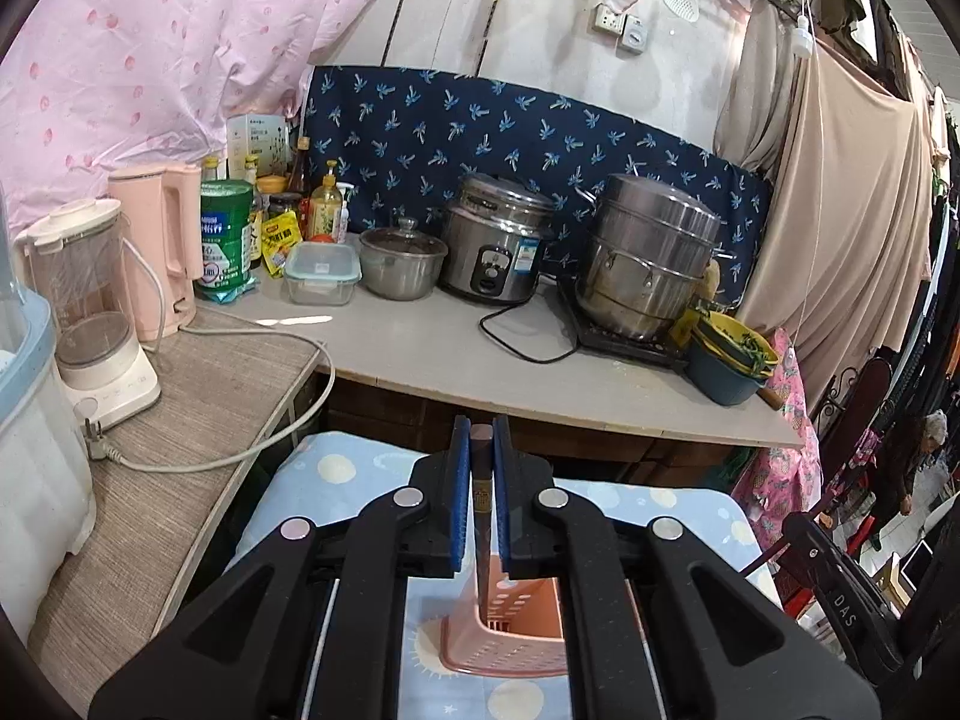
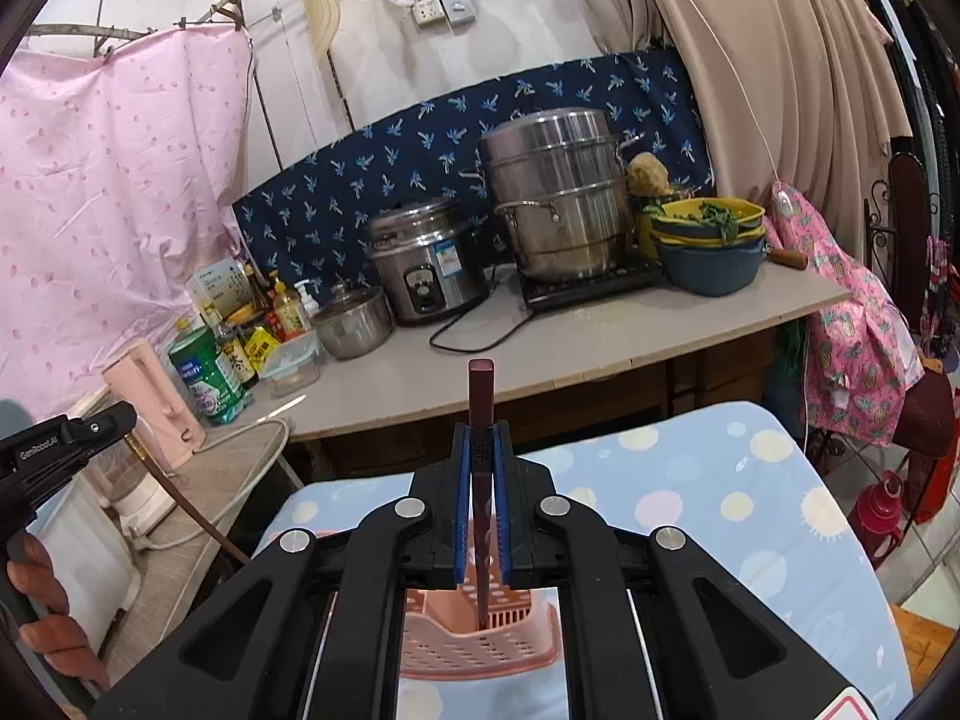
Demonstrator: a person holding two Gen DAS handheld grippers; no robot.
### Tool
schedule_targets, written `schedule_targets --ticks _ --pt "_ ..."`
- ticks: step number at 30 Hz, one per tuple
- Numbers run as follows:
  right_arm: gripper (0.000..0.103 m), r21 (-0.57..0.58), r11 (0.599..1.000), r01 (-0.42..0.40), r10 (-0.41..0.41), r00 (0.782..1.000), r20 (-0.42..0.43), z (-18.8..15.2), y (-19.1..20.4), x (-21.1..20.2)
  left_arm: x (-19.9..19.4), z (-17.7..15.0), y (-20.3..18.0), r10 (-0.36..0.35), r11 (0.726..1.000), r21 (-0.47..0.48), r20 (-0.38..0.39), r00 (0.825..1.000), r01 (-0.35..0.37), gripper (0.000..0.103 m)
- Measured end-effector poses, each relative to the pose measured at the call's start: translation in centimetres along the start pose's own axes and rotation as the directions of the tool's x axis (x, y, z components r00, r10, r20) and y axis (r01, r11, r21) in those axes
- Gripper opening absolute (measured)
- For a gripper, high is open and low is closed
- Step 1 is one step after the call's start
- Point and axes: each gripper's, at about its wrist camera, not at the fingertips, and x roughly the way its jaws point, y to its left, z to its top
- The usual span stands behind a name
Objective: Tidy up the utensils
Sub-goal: 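Lift both chopsticks over the pink basket and open both tools to drop them in, then move both open tools back down to the row of chopsticks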
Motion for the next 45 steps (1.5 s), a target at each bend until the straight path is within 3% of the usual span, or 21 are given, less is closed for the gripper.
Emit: schedule_targets --ticks 2,7,9,11,14,20,27,35,45 --pt "0.008 -0.004 1.0 0.008 -0.008 1.0 -0.002 -0.5 -0.1 0.0 0.3 -0.4 0.4 0.005 1.0 -0.005 -0.018 1.0 -0.005 0.007" --pt "0.026 -0.007 1.0 0.022 -0.022 1.0 0.019 -1.0 -0.2 -1.1 0.3 -1.3 1.0 -0.006 1.0 -0.014 -0.038 0.999 0.005 0.011" --pt "0.038 -0.001 1.0 0.022 -0.022 0.999 0.031 -1.2 -0.4 -2.0 -0.1 -1.4 0.9 0.003 1.0 -0.006 -0.035 0.999 -0.004 0.02" --pt "0.039 0.002 1.0 0.017 -0.017 0.999 0.041 -1.2 -0.6 -3.0 -0.8 -1.6 1.0 0.008 1.0 -0.002 -0.026 1.0 -0.008 0.039" --pt "0.043 -0.004 1.0 0.012 -0.012 0.998 0.056 -1.5 -0.5 -4.8 -2.3 -2.0 1.0 0.017 1.0 -0.002 -0.001 1.0 -0.017 0.05" --pt "0.044 -0.023 1.0 0.006 -0.004 0.998 0.064 -2.8 -0.5 -8.8 -5.2 -3.5 0.9 0.018 1.0 0.02 -0.005 1.0 -0.018 0.051" --pt "0.045 -0.052 0.998 0.019 -0.018 1.0 0.02 -6.8 -0.4 -12.6 -8.2 -6.8 1.4 0.014 0.999 0.047 -0.038 0.999 -0.012 0.051" --pt "0.045 -0.071 0.996 0.048 -0.052 0.997 -0.062 -12.8 -1.0 -16.0 -10.9 -12.9 2.6 0.044 0.995 0.097 -0.107 0.993 -0.033 0.051" --pt "0.045 -0.084 0.993 0.083 -0.097 0.979 -0.181 -20.1 -1.7 -18.2 -12.4 -20.3 3.4 0.061 0.991 0.13 -0.228 0.972 -0.032 0.051"
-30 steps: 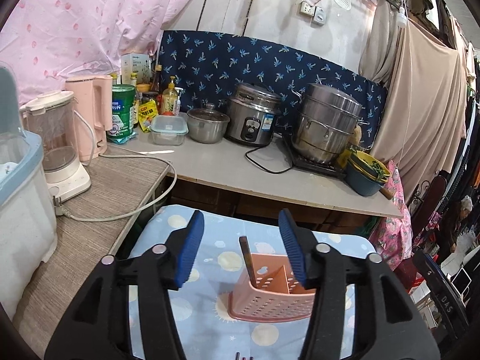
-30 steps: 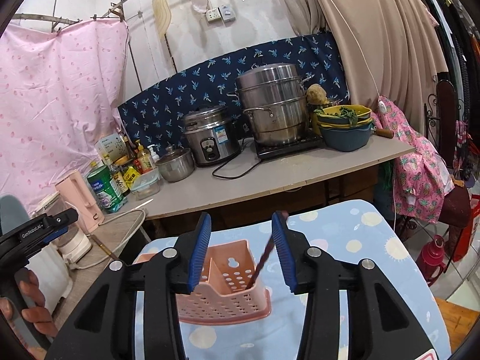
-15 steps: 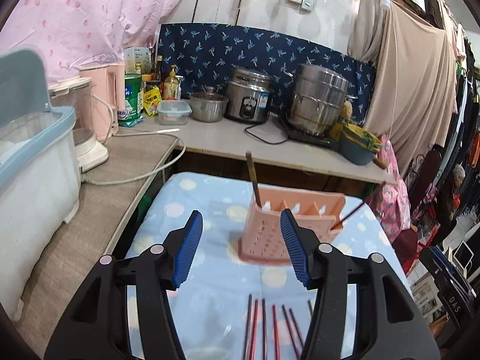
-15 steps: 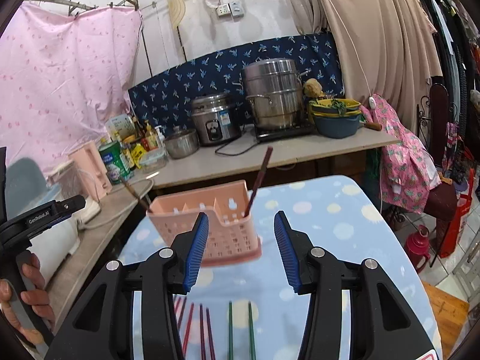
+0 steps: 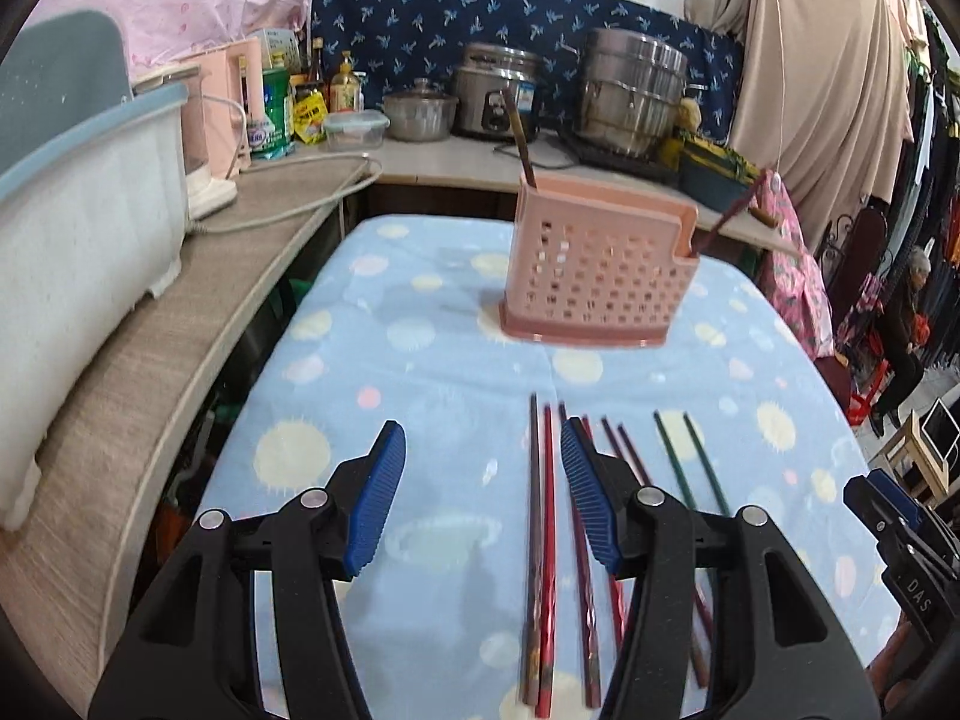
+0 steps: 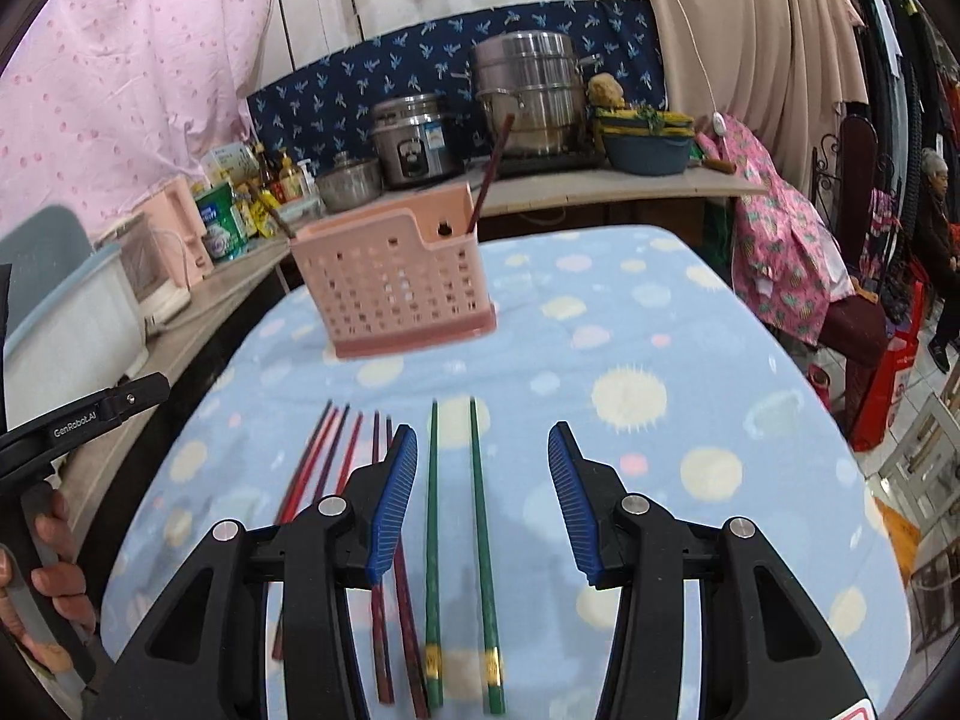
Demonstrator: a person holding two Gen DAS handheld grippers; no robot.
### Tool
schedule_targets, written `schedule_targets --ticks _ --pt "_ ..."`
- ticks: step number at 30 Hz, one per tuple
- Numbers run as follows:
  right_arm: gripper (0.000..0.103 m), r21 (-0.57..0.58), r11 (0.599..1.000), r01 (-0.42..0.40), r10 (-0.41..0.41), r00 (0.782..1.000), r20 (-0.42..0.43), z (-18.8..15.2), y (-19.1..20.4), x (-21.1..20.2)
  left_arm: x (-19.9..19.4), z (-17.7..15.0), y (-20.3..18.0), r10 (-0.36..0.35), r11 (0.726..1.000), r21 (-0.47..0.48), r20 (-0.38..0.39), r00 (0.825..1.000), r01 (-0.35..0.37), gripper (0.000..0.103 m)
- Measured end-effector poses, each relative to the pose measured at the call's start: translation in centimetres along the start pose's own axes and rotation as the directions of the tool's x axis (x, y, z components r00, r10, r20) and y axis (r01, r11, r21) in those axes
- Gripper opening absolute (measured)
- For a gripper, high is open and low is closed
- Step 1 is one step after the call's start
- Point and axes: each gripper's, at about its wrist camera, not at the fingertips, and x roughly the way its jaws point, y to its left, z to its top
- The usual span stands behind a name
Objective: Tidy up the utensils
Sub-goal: 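Move both open tools back down to the row of chopsticks, then grasp another brown chopstick with the left tool while the right tool grasps a green chopstick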
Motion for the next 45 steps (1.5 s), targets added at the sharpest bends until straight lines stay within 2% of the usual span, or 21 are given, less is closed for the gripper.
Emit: schedule_targets --ticks 11,17,24,33,45 --pt "0.044 -0.045 0.999 0.029 -0.034 0.993 -0.115 -6.6 0.5 0.6 0.6 -5.7 -0.1 0.004 1.0 0.03 -0.1 0.995 -0.001 0.051" --pt "0.032 -0.037 0.999 0.031 -0.036 0.987 -0.154 -8.4 0.4 1.4 0.9 -7.8 0.1 0.009 0.999 0.036 -0.14 0.99 -0.004 0.051" --pt "0.018 -0.032 0.999 0.029 -0.034 0.984 -0.176 -9.3 0.2 1.8 1.2 -9.2 0.1 0.001 0.999 0.033 -0.169 0.986 0.004 0.051" --pt "0.009 -0.053 0.998 0.046 -0.055 0.983 -0.175 -9.6 0.3 2.2 1.6 -10.1 -0.5 -0.017 0.999 0.038 -0.191 0.981 0.025 0.051" --pt "0.008 -0.054 0.997 0.048 -0.057 0.984 -0.168 -9.7 0.2 2.1 2.8 -11.0 -0.7 -0.006 0.999 0.038 -0.233 0.973 0.015 0.051"
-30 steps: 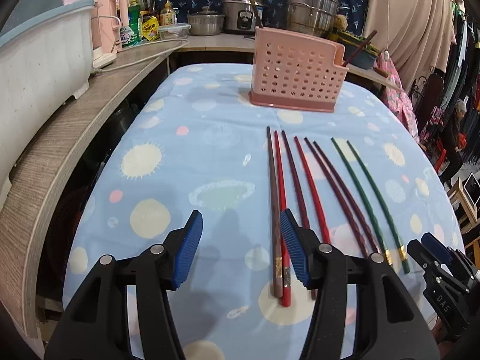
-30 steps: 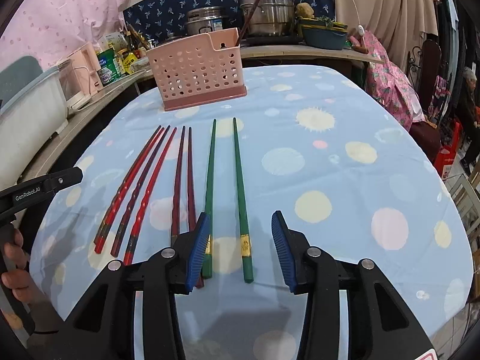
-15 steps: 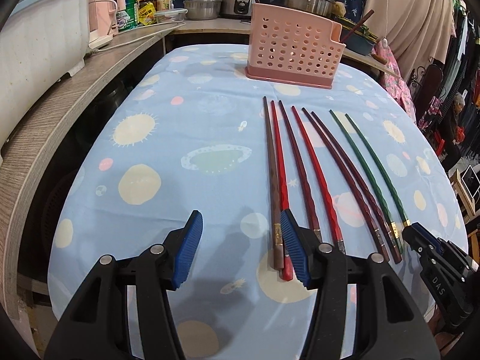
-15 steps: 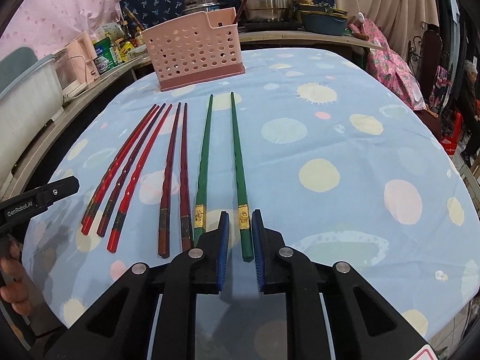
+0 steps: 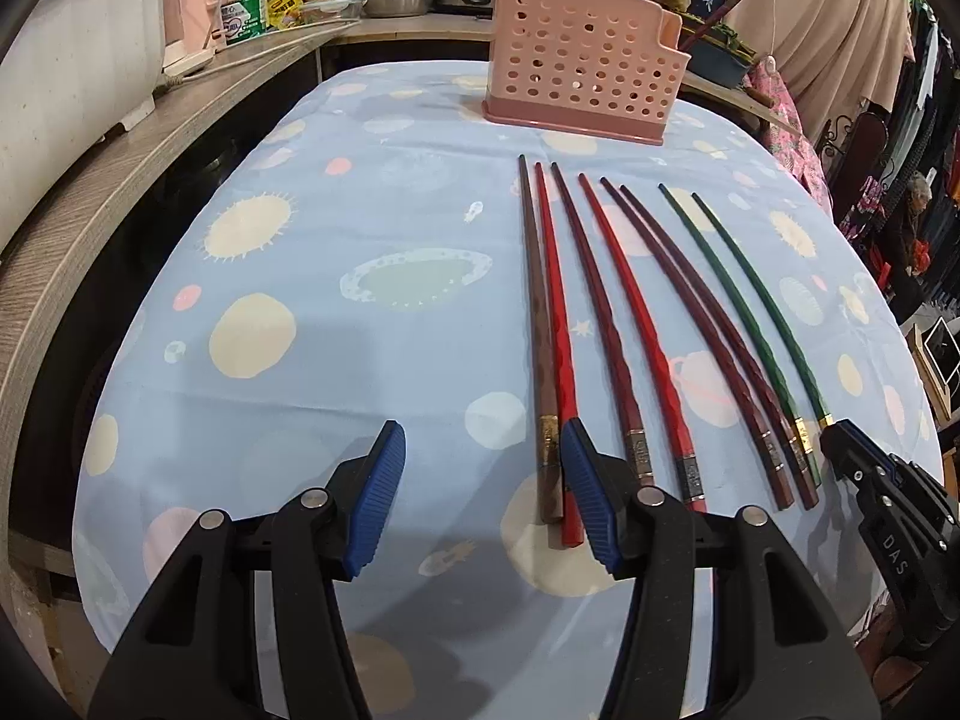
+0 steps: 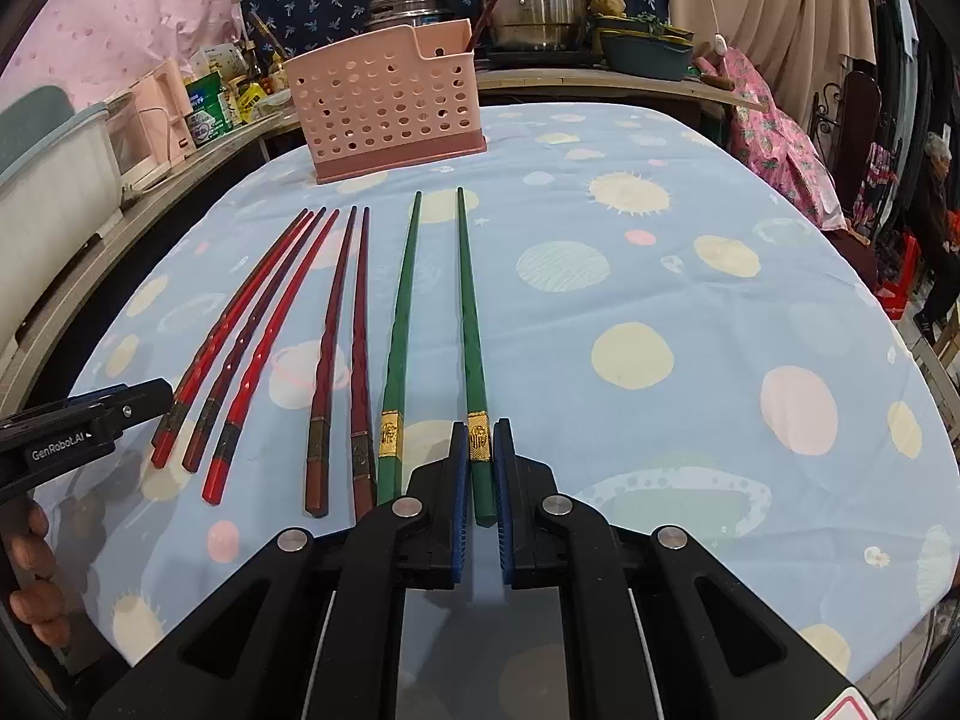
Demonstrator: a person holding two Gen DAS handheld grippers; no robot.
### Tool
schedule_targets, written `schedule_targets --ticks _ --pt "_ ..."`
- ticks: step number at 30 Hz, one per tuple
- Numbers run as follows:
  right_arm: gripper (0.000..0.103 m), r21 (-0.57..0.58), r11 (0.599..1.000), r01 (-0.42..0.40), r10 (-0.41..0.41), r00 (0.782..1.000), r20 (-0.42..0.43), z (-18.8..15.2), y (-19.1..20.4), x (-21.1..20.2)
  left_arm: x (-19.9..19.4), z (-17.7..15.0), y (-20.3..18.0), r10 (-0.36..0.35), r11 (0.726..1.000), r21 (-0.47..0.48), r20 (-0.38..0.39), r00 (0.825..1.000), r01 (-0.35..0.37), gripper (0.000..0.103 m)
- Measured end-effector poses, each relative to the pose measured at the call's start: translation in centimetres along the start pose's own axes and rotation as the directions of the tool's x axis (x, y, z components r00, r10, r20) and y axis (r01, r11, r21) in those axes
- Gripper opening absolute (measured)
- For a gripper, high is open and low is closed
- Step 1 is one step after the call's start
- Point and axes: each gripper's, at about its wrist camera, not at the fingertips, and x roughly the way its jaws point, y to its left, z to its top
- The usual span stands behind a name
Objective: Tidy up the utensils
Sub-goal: 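Grasp another brown chopstick with the left tool while the right tool grasps a green chopstick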
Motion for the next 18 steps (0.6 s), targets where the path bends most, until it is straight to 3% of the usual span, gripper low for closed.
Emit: schedule_targets --ticks 18 --pt "0.008 0.0 1.0 0.003 -0.003 1.0 0.007 -0.05 -0.08 -0.03 0.55 -0.15 -0.4 0.032 0.999 0.026 0.018 0.999 -0.032 0.049"
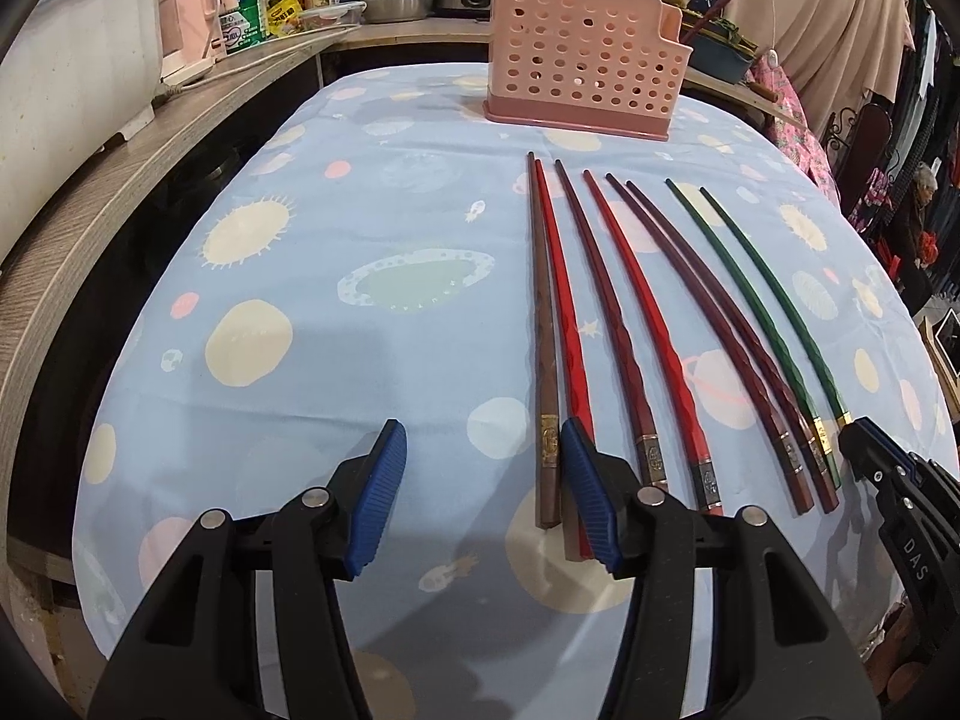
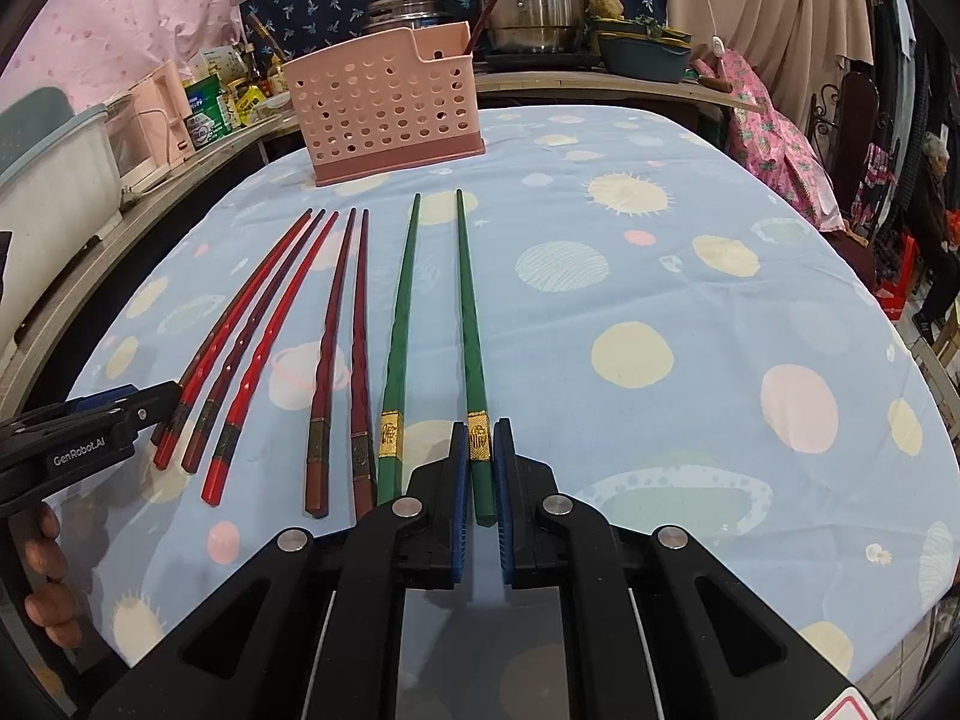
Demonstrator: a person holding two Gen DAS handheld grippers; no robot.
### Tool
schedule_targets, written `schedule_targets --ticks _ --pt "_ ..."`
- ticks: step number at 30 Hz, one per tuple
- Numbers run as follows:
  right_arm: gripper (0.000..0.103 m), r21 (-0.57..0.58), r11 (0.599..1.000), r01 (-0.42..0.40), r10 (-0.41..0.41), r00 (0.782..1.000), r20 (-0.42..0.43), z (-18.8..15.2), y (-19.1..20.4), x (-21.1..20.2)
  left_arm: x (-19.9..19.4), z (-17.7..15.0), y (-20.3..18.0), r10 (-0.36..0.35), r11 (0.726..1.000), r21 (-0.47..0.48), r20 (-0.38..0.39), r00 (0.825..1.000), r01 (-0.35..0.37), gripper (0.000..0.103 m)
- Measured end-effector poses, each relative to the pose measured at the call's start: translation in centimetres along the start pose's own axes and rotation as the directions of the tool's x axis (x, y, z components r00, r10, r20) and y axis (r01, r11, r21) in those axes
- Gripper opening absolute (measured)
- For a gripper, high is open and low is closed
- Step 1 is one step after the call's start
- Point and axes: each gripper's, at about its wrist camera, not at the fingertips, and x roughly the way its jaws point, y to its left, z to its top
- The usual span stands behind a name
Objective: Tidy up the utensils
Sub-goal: 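Grasp another brown chopstick with the left tool while the right tool grasps a green chopstick, then carry both chopsticks over the pink basket and open both tools to drop them in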
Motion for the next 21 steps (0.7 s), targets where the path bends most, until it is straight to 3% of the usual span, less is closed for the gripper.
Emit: schedule_targets --ticks 6,13,21 --pt "0.008 -0.003 1.0 0.002 -0.002 1.0 -0.002 0.0 0.1 -0.1 -0.1 0.2 0.4 -0.018 1.0 -0.005 -0.008 1.0 0.018 0.011" --pt "0.007 0.009 1.0 -0.014 0.014 1.0 -0.005 0.2 0.0 -0.6 -0.3 0.4 1.0 -0.049 0.998 -0.032 -0.027 0.998 0.048 0.008" --pt "0.007 0.028 0.999 -0.034 0.032 0.998 0.063 2.0 -0.1 -3.0 -2.6 1.6 1.8 -0.064 0.996 -0.058 0.007 0.998 0.064 0.008"
